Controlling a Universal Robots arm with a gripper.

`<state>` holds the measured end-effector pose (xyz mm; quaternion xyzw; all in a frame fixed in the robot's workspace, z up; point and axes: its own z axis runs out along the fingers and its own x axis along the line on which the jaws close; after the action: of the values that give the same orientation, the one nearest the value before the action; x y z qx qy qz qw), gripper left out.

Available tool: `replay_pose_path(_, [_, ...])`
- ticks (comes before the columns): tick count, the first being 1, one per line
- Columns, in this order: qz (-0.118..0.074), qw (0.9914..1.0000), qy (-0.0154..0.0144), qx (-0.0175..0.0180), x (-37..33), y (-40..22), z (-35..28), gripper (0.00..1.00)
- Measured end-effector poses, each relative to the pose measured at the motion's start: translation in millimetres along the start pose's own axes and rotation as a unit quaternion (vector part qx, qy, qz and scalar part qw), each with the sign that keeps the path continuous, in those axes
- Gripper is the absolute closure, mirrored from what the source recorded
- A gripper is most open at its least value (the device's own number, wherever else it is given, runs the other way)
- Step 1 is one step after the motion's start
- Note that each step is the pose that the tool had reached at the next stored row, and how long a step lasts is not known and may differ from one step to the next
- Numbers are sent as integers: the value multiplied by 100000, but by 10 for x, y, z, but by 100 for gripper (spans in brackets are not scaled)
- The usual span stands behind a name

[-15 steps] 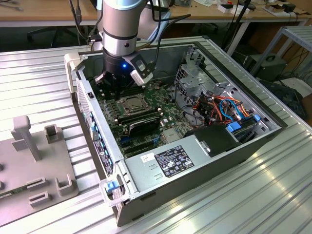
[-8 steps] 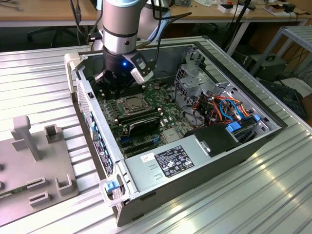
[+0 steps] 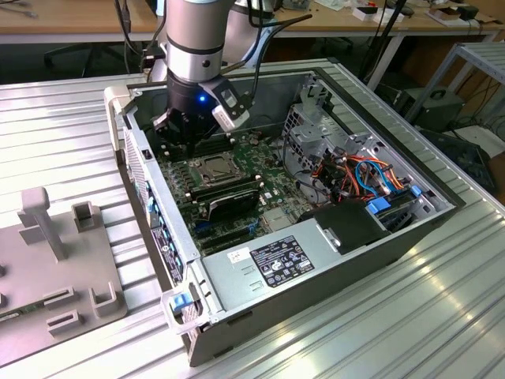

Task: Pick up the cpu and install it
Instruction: 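Install the first cpu locking lever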

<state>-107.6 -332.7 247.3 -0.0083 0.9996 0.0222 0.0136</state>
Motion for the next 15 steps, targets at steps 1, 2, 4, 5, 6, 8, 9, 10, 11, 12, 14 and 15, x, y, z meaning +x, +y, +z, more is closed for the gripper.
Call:
replay_pose_path(1, [-4,100000,-2,3,0,1,-1,89])
replay_pose_path(2, [2,100000,-26,-28,0,3,-1,89])
replay_pose_path(4, [8,99999,-172,-409,0,11,0,89])
replay_pose_path(5, [9,99998,-226,-502,0,13,-1,89])
replay_pose_path(6, [11,99998,-280,-564,0,17,-5,89])
replay_pose_path(8, [-2,99996,-507,-681,-1,31,-26,89])
replay_pose_path(9, [-15,99993,-873,-857,-2,54,-48,89])
replay_pose_path(10, [-26,99988,-1140,-1077,-1,68,-51,89])
replay_pose_path(11, [-21,99988,-1136,-1077,0,68,-52,89])
replay_pose_path(12, [-12,99986,-1142,-1263,1,69,-53,89])
replay_pose_path(14, [39,99954,-1270,-2739,4,70,-52,89])
replay_pose_path(15, [70,99922,-1347,-3714,5,70,-52,89])
